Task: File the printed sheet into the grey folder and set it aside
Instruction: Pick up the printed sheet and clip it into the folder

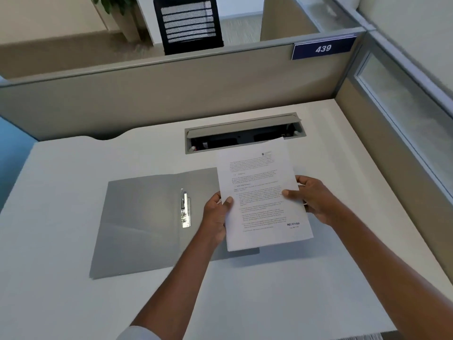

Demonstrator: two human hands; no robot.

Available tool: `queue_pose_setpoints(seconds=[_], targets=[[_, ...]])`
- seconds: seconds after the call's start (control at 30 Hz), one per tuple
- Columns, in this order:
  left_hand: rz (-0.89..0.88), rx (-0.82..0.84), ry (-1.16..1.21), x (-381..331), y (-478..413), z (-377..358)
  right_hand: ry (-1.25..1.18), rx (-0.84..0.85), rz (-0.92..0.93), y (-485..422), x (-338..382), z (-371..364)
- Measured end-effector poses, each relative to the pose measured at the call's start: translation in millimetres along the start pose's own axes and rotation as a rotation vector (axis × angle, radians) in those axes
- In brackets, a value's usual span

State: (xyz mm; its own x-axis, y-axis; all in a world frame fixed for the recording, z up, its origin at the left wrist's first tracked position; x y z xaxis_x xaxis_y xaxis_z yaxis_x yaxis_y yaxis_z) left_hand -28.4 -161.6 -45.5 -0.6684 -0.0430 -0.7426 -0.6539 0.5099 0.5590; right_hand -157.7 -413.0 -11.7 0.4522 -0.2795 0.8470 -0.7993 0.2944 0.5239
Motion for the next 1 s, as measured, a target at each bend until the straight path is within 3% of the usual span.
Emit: queue_pose_setpoints(seconds=[0.27, 0.43, 0.63, 1.0], targets=[[-0.084, -0.067, -0.029, -21.0, 18.3, 66.1, 0.02, 0.004, -0.019, -20.1, -8.9, -60.1], [-0.213, -0.312, -0.189, -35.4, 24.7, 119.7, -0.025, -0.016, -0.045, -28.3, -22.6, -82.0], [-0.282, -0.421, -0.245, -50.5, 32.3, 159.9, -0.026, -0.035, -0.068, -36.9, -34.6, -99.5], [-0.237, -0.327, -0.266, -44.9, 17.8, 174.3, -0.015, -0.06, -0.107, -55.4, -54.8, -113.5]])
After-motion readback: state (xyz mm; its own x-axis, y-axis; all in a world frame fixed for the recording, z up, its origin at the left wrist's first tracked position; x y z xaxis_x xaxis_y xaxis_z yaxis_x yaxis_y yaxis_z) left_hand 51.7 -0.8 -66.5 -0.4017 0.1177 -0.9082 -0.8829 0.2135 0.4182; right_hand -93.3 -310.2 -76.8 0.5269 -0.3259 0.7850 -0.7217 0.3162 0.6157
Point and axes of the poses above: each hand's wrist, its own y-axis away from the middle knuckle, its own z-axis out of the back of the hand, x = y × z, the point moved 5 cm from there along -y, towards the middle knuckle, and after that the axes turned 5 degrees about x, right-handed, at the moved point
